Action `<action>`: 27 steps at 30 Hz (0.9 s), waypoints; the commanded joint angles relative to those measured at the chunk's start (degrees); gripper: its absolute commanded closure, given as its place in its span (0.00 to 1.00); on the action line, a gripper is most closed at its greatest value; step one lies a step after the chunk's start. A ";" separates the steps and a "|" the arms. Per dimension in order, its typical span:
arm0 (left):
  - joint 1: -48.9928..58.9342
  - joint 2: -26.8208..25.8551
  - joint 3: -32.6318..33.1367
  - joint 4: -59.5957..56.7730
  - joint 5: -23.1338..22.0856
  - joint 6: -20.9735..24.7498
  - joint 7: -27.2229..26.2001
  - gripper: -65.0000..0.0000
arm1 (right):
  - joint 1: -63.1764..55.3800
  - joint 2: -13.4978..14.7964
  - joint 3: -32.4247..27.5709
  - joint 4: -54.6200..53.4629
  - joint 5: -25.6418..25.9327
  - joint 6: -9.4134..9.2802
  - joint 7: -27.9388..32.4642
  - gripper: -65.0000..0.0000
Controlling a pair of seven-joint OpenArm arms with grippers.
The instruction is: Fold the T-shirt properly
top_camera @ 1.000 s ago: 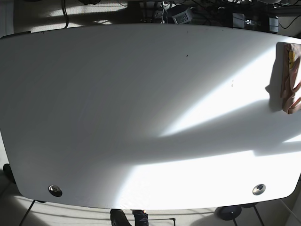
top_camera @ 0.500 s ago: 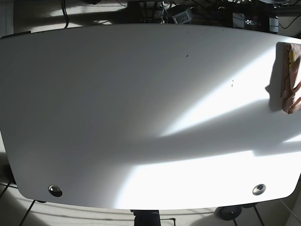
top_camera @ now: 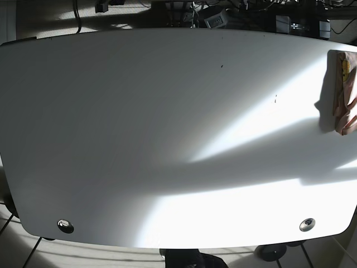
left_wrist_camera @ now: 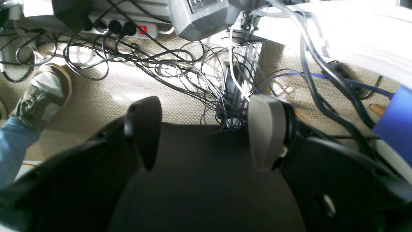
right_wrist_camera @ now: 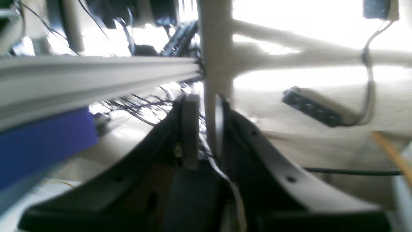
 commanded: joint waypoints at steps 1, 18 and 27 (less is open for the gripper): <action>-0.71 -0.09 -0.08 -1.53 -0.08 0.08 0.96 0.41 | -0.57 0.44 0.18 0.03 -1.05 -0.69 0.89 0.87; 5.62 1.67 0.01 6.47 0.01 6.41 -5.02 0.41 | -2.24 0.53 0.18 1.08 -1.22 -4.74 0.98 0.87; 28.47 4.04 0.27 34.16 0.09 6.41 -14.60 0.41 | -19.12 0.53 0.53 18.05 -1.14 -4.74 7.31 0.87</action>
